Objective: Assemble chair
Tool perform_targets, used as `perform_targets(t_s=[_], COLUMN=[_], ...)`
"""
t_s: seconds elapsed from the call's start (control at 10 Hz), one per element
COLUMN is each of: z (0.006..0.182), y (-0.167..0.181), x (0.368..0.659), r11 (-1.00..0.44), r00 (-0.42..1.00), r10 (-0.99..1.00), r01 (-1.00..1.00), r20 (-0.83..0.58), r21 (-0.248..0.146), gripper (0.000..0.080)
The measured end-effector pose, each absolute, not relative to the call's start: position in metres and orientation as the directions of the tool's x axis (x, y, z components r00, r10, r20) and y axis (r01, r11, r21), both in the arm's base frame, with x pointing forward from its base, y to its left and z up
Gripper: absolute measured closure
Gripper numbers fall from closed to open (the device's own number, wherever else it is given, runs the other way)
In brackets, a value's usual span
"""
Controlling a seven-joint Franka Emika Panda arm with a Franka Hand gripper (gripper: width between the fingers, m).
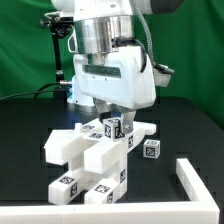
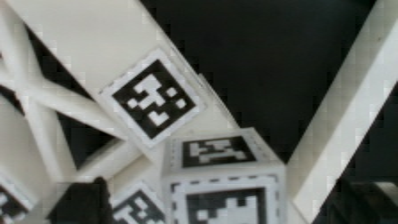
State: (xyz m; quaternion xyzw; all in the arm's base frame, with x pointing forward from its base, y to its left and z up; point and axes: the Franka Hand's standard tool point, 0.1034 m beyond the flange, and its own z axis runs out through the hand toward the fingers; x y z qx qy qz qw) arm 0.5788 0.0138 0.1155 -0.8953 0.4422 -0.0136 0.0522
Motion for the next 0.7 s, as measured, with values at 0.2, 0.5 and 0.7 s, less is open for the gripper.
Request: perform_targets(t_s=[0.2, 0.5, 0.7], z=[0.1180, 0.1169, 0.1177], y=[0.0184, 0.0145, 0.0162], x=[0.5788, 0.5801, 0.5860], r11=[-0.822, -0.951, -0.998], r00=[0.825, 0.952, 0.994], r10=[-0.565, -0.304, 0.063], r01=[-0.562, -0.301, 0.064], r20=[0.004, 0.038, 0.087], r21=[-0.087, -0.068, -0.008], gripper=[0.0152, 0.0150, 0.0150])
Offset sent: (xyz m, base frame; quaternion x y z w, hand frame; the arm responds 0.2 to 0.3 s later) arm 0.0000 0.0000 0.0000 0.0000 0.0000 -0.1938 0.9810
